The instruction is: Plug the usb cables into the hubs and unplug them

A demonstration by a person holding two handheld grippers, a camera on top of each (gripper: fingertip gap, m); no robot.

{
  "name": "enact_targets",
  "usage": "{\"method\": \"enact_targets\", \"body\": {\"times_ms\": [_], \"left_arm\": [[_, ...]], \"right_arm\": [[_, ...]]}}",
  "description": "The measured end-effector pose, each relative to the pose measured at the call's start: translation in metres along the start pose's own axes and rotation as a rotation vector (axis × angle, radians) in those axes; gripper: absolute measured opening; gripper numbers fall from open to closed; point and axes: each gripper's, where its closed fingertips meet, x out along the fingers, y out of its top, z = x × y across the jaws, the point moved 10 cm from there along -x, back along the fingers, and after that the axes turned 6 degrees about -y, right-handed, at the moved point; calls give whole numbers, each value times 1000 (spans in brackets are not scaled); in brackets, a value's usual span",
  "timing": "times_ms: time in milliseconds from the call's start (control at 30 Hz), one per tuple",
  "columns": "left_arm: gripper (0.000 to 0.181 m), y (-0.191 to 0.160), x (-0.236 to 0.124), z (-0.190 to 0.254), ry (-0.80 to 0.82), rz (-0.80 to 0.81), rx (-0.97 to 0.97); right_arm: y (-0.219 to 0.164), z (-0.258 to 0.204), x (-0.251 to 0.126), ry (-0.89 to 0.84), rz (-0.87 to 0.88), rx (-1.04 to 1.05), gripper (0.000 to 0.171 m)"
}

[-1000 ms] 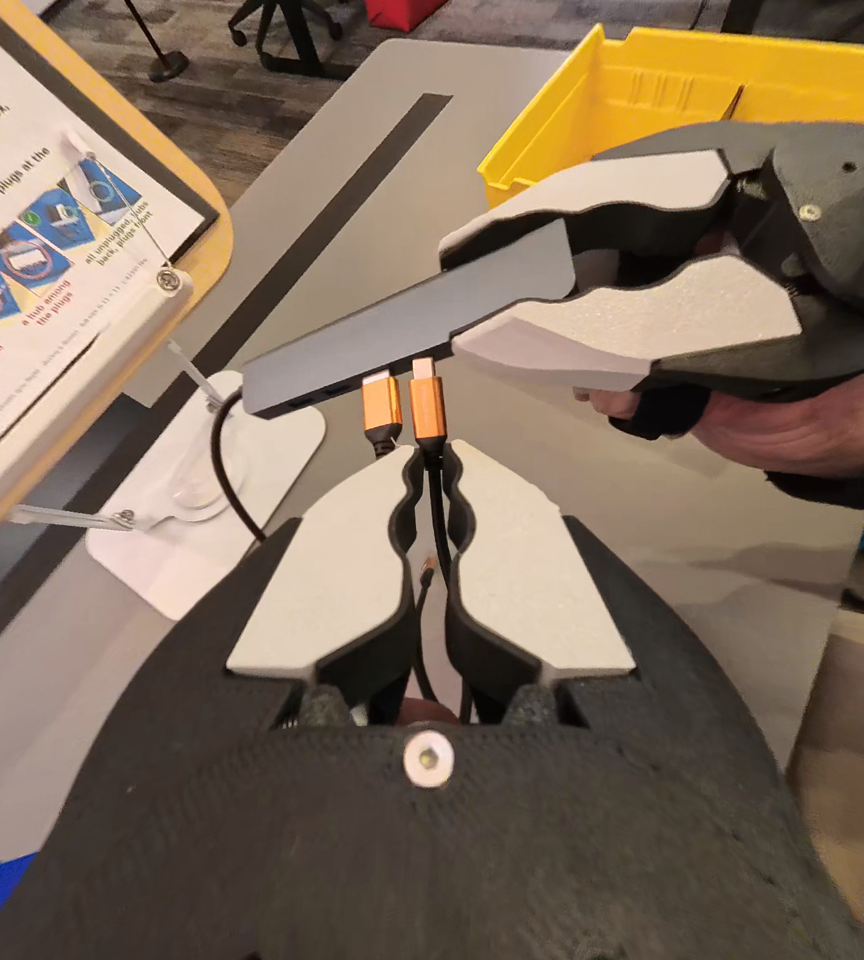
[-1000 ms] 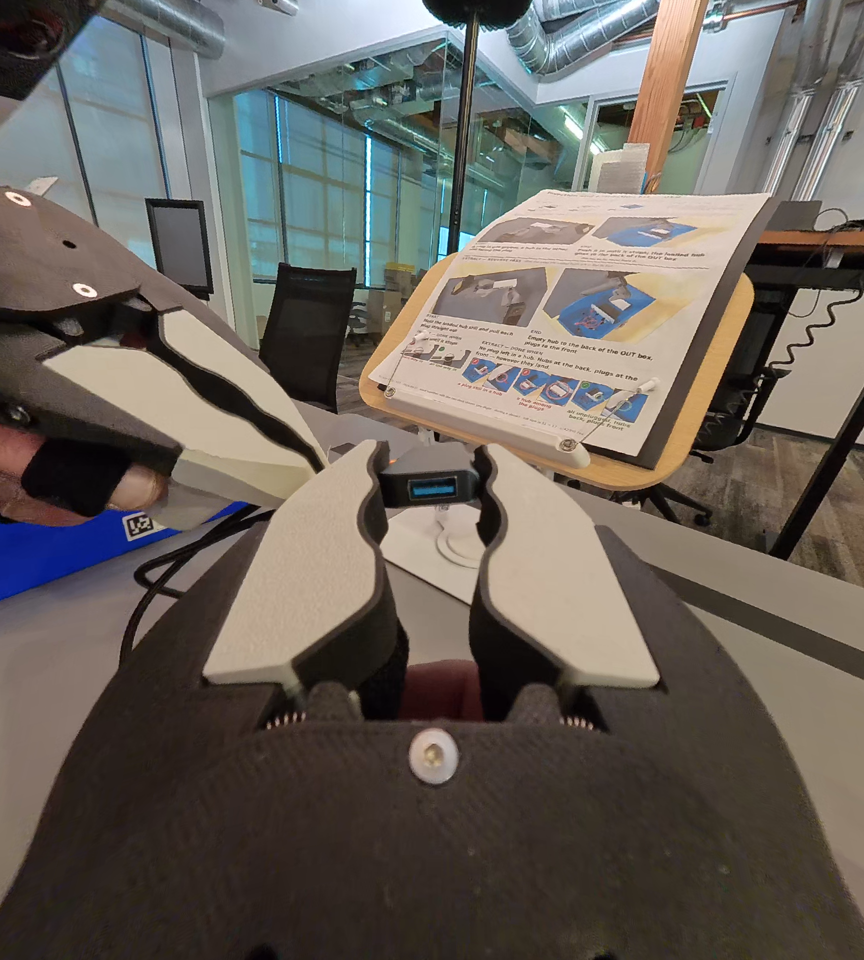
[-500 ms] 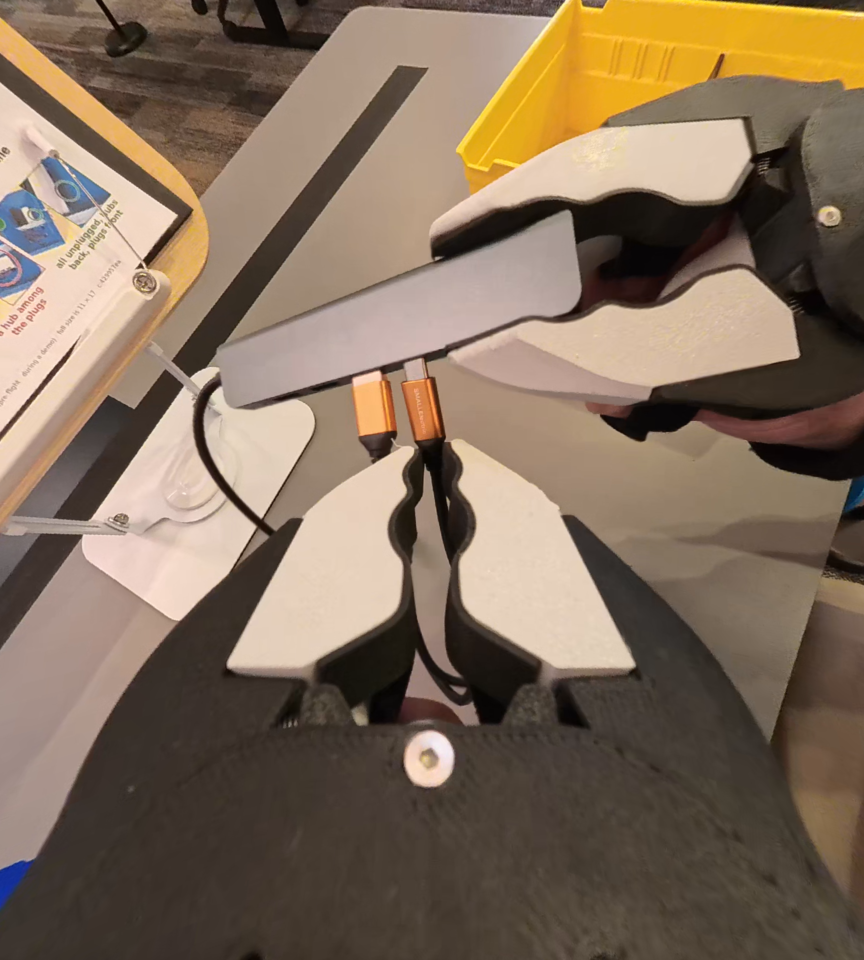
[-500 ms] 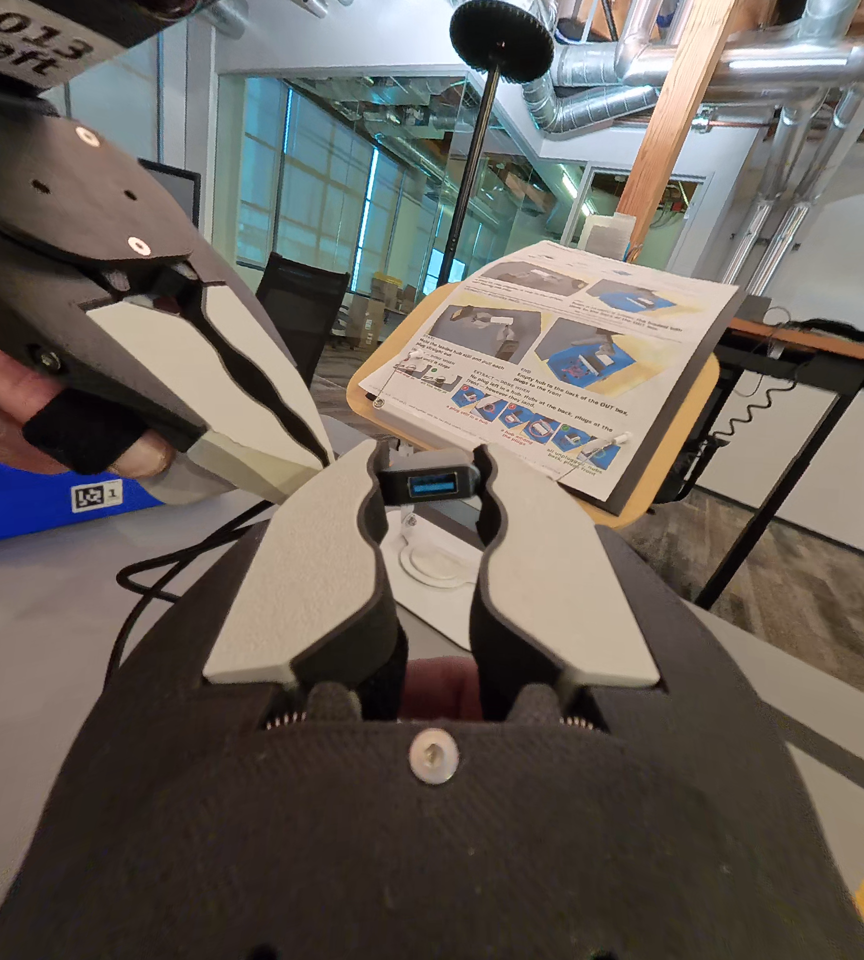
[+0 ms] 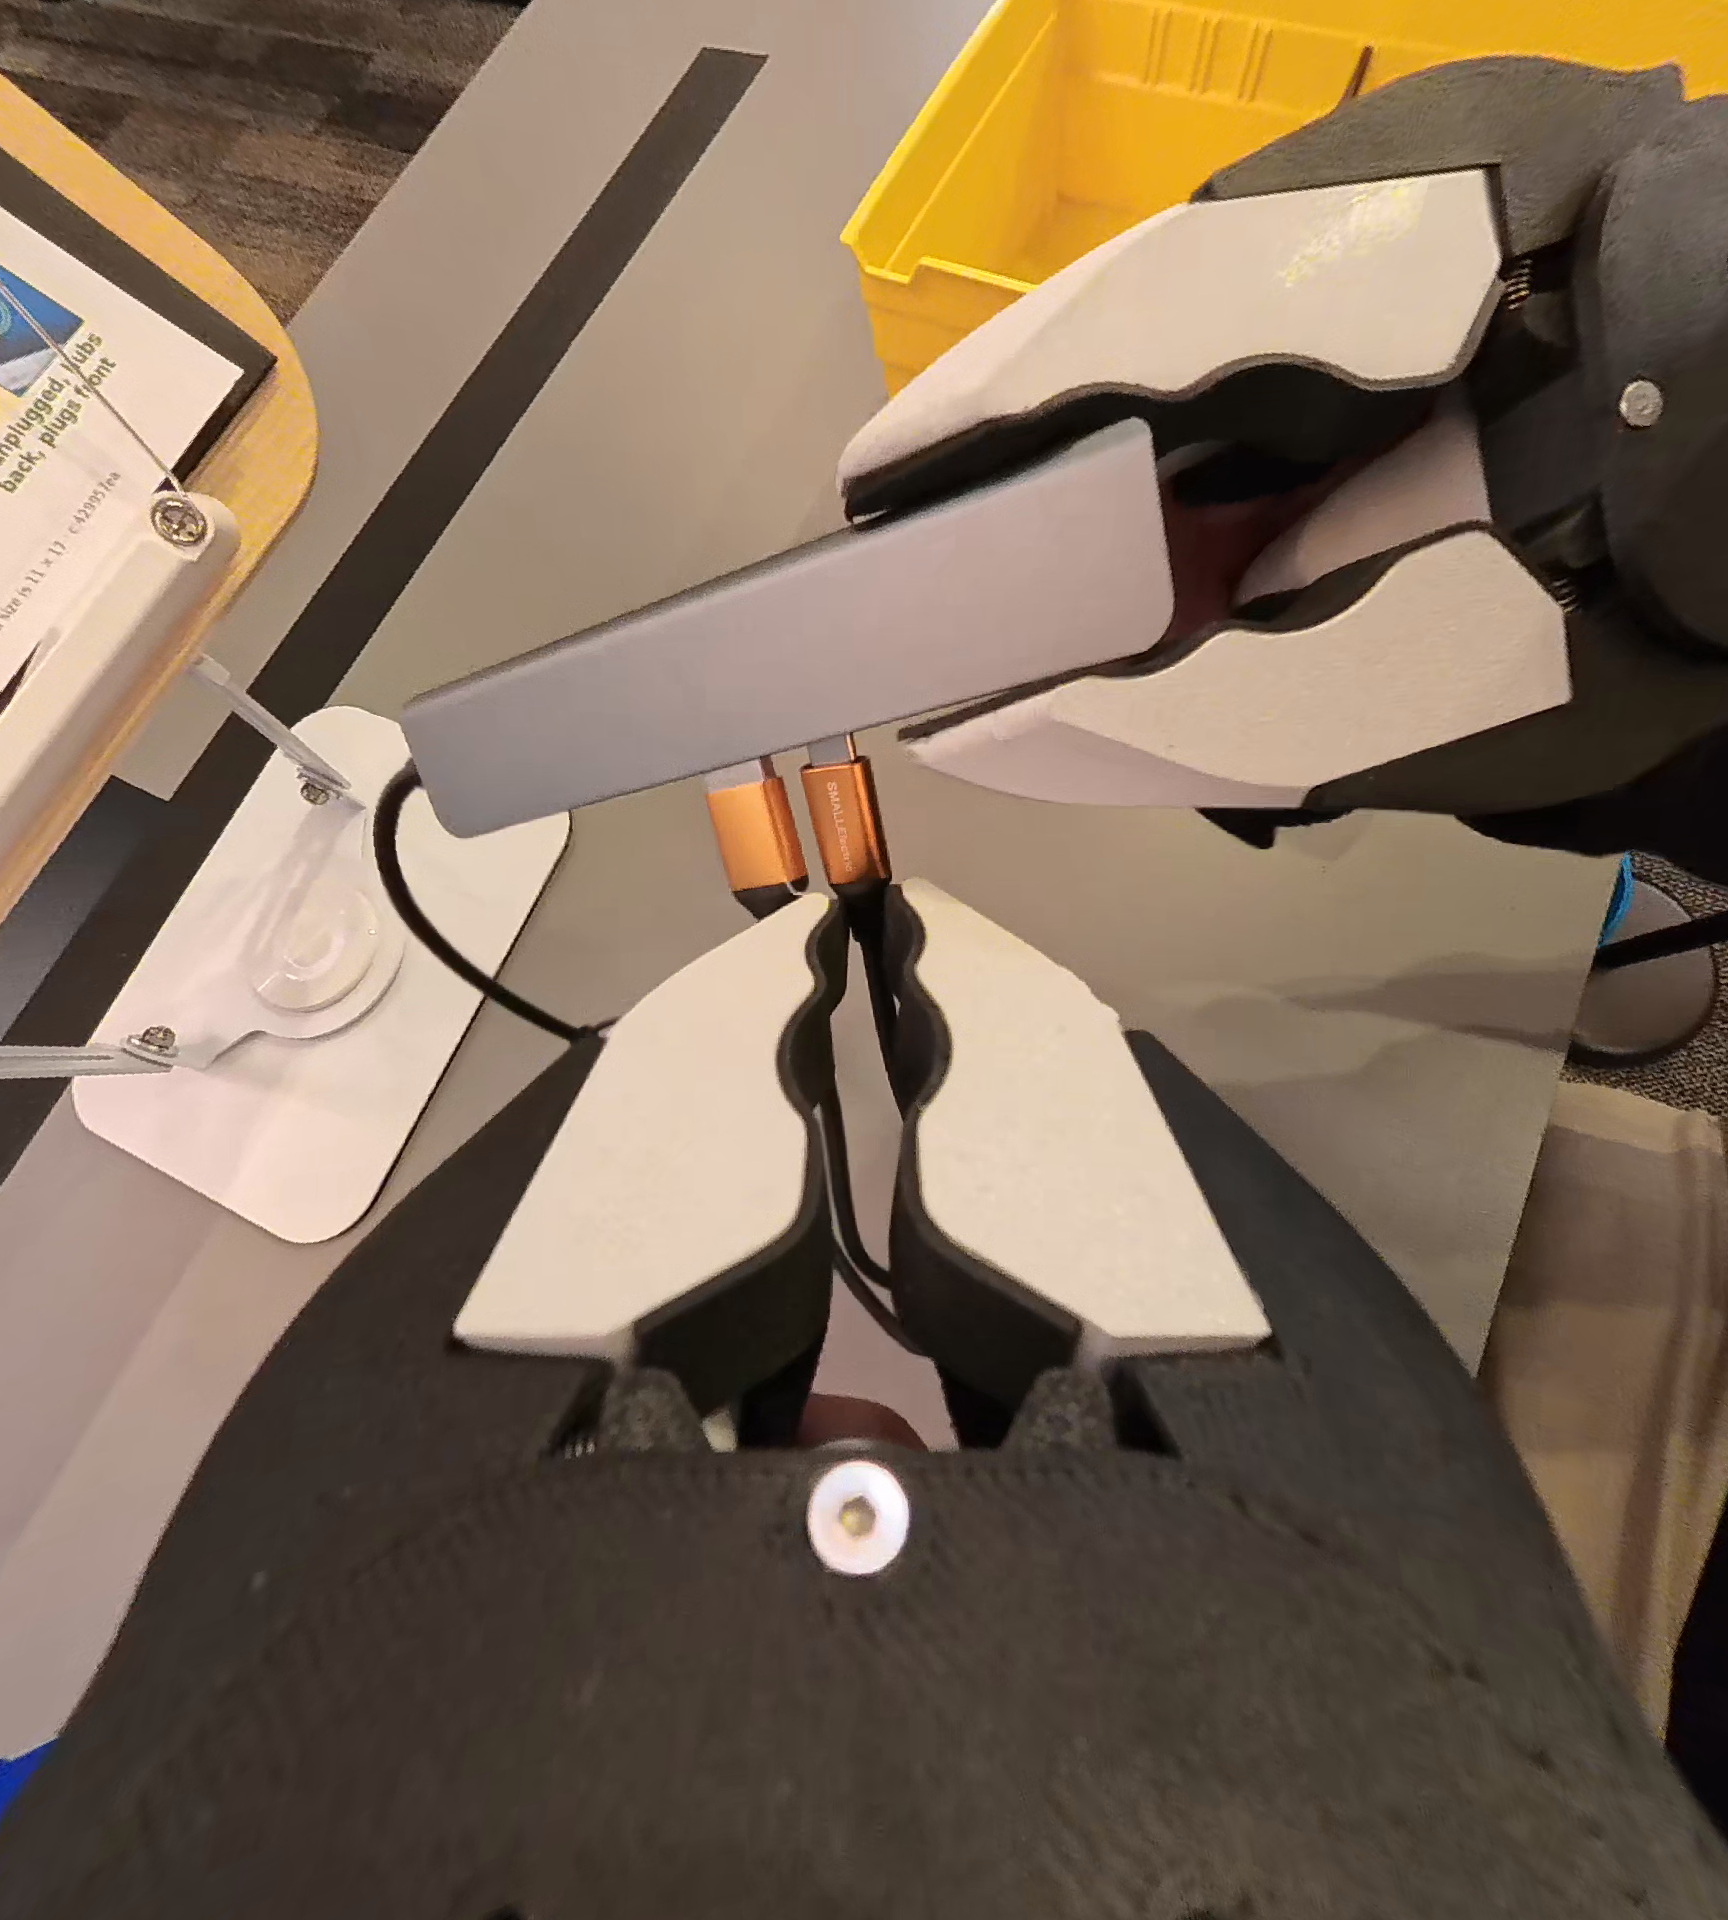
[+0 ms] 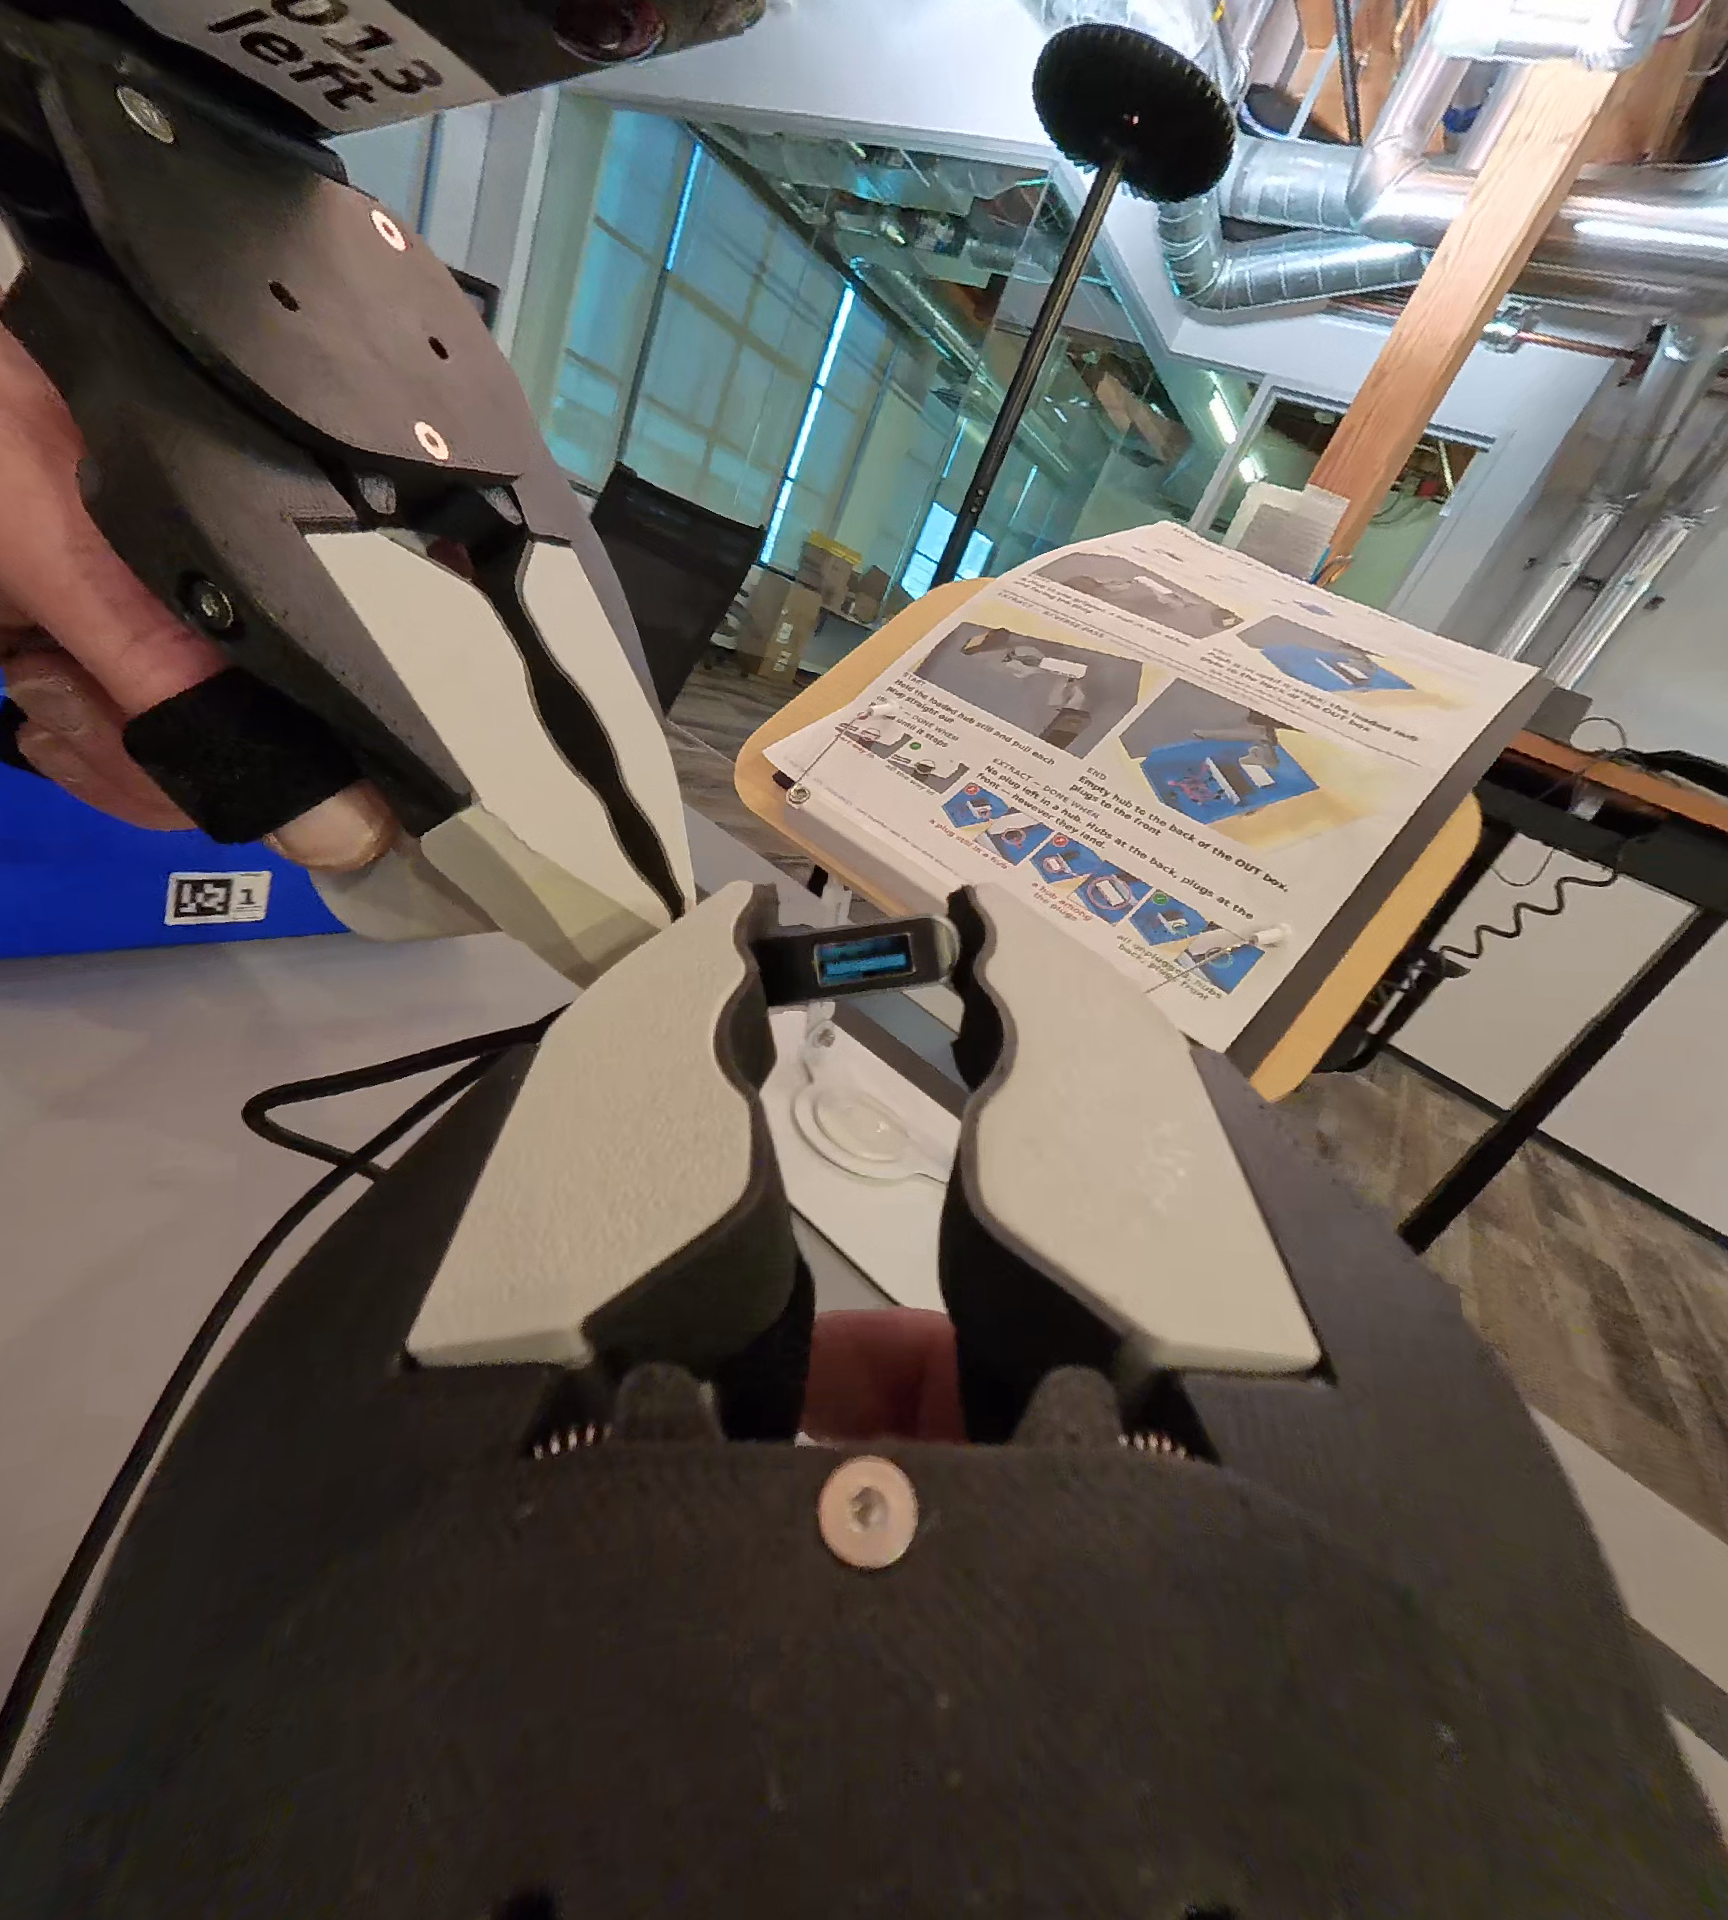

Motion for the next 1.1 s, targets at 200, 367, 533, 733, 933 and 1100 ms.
{"method": "enact_targets", "body": {"times_ms": [200,367,533,733,933,1100], "left_arm": [[6,0,0,2,19,16,24],[6,0,-2,4,44,39,33],[6,0,-3,7,82,38,58],[6,0,-4,7,101,35,71],[5,0,-1,8,78,26,61],[5,-4,4,9,88,27,64]], "right_arm": [[3,2,0,26,-2,17,32],[3,3,-1,29,-9,12,32],[5,1,-2,24,-20,-27,32],[8,-3,-1,23,-42,-83,32],[13,-11,0,19,-61,-175,33],[9,-12,0,20,-66,-177,33]]}}
